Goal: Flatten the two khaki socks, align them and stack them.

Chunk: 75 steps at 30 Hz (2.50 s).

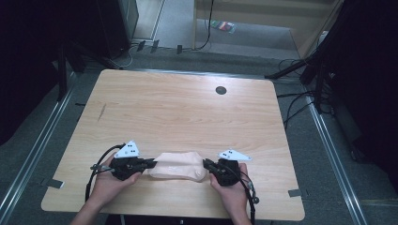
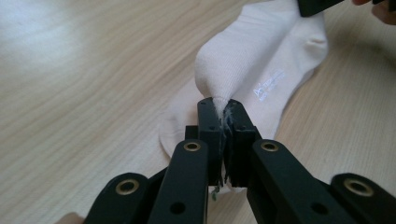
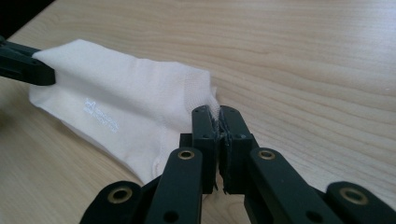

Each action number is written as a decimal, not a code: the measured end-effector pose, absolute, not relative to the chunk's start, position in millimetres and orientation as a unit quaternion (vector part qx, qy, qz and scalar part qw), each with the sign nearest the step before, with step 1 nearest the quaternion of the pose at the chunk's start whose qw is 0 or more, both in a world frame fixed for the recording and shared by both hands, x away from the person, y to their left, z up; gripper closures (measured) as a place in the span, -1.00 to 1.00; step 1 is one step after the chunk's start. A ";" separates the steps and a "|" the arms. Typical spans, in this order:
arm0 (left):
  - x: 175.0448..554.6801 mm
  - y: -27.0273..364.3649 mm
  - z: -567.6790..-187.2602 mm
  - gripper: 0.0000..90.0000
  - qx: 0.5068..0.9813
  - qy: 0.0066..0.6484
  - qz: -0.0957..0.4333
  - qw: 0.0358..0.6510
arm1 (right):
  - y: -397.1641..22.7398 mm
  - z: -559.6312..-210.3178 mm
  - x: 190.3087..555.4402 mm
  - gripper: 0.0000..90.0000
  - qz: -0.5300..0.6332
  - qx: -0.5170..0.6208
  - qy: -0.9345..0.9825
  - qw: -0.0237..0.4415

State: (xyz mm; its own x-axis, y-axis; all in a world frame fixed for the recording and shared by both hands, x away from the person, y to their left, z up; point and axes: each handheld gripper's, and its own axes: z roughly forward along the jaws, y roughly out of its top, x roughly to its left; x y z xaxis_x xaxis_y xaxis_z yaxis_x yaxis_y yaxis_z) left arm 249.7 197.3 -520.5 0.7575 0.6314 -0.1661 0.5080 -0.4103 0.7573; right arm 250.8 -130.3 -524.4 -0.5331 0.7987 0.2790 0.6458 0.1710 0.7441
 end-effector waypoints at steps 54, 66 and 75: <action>238.4 179.4 -528.1 0.97 0.848 0.356 0.129 0.370 | -125.9 -533.1 253.0 0.91 0.427 0.485 0.758 0.093; 239.0 195.0 -517.4 0.84 0.792 0.377 0.082 0.473 | -128.6 -521.9 245.2 0.83 0.481 0.461 0.739 0.105; 243.8 180.4 -543.8 0.91 0.825 0.391 0.122 0.389 | -115.7 -548.2 252.6 0.95 0.408 0.461 0.781 0.106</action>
